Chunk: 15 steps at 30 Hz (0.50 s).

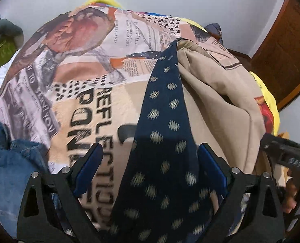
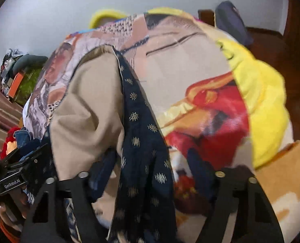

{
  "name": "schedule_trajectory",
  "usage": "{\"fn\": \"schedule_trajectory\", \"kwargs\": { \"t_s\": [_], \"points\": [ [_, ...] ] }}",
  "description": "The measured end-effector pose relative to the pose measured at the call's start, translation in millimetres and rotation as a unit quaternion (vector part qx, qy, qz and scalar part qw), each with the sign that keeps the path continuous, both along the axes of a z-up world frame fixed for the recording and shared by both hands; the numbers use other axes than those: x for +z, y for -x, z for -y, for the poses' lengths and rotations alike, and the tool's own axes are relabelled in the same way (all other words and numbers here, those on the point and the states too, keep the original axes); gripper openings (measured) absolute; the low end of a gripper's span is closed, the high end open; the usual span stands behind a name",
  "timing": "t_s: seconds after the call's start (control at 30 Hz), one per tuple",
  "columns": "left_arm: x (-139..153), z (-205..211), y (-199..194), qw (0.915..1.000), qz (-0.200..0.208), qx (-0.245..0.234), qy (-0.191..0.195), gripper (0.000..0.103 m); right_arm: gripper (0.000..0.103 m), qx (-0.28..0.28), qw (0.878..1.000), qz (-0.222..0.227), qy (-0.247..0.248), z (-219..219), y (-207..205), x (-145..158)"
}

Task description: Fold large clothes

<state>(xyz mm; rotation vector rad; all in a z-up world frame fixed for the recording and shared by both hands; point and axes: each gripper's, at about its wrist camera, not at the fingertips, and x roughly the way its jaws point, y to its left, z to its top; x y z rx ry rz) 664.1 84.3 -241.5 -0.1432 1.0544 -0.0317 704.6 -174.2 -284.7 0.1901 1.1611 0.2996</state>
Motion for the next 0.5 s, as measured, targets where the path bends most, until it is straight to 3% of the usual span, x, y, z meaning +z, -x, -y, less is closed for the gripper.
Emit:
{"fn": "schedule_trajectory", "kwargs": {
  "t_s": [0.07,0.13,0.17,0.2,0.23,0.27,0.3,0.43,0.5],
  "points": [
    [-6.0,1.6,-6.3,1.0,0.004,0.004,0.002,0.08,0.041,0.008,1.0,0.006,0.027,-12.1,-5.0,-7.2],
    [-9.6,1.1,-9.4,0.9997,0.006,0.006,0.022,0.067,0.032,0.014,0.999,0.025,0.042,-22.0,-5.2,-8.4],
    [-9.2,1.0,-9.6,0.9995,0.012,0.009,0.026,0.057,0.022,0.018,0.998,0.034,0.05,-26.7,-4.1,-7.7],
    [-7.6,2.6,-9.5,0.9995,0.018,0.007,0.026,0.043,0.013,0.021,0.997,0.041,0.061,-30.1,-2.9,-6.9],
    [-5.6,4.7,-9.1,0.9995,0.02,0.002,0.024,0.034,0.011,0.025,0.996,0.045,0.07,-32.8,-1.9,-5.2],
    [-3.1,6.4,-8.7,0.9995,0.021,-0.002,0.023,0.017,0.007,0.032,0.995,0.055,0.081,-36.5,2.0,-2.7],
    [0.8,8.2,-6.8,0.9994,0.022,-0.007,0.025,0.012,0.006,0.037,0.994,0.063,0.084,-37.6,4.9,0.6],
    [35.2,12.9,15.6,0.9981,0.057,-0.022,0.002,0.01,0.005,0.039,0.993,0.088,0.071,-31.2,22.7,27.1],
    [57.2,10.1,33.1,0.9965,0.076,-0.032,0.016,0.01,0.004,0.042,0.991,0.108,0.064,-23.9,38.8,51.0]
  ]
}}
